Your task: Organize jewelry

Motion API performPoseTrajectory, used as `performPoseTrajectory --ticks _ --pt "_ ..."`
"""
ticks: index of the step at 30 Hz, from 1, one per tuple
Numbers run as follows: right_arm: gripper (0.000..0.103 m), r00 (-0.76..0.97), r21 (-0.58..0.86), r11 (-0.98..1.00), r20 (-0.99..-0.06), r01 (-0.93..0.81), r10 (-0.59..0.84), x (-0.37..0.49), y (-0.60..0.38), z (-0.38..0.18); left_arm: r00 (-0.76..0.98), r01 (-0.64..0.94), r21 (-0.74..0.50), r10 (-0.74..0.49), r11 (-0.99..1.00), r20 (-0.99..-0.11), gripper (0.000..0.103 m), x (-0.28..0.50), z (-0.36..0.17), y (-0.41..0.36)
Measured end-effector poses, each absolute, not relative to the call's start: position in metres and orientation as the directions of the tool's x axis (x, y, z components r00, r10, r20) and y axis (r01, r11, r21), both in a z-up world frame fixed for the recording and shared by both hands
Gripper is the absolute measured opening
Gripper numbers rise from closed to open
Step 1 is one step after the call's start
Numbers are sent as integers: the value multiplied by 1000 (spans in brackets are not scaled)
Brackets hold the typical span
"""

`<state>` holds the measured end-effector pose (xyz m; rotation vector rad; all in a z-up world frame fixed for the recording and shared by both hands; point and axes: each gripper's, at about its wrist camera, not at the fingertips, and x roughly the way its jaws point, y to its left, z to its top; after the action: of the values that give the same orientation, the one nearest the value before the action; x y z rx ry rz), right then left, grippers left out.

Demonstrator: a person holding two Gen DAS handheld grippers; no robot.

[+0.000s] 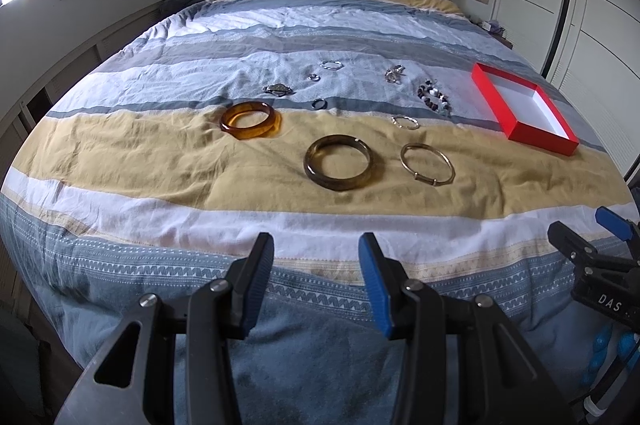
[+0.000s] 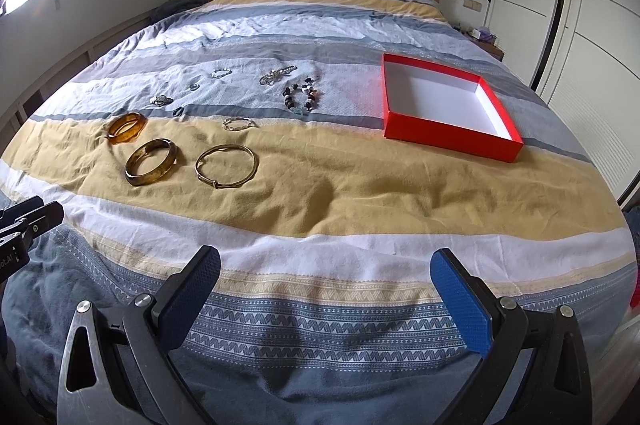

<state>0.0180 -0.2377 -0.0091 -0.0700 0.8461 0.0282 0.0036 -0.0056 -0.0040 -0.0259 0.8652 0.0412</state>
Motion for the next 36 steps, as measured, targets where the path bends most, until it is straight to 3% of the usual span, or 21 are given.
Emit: performPoseTrajectory --ticks 36 --pt "103 593 -25 996 -805 -80 27 34 -232 -30 565 -18 -50 -31 999 -824 42 26 -31 -6"
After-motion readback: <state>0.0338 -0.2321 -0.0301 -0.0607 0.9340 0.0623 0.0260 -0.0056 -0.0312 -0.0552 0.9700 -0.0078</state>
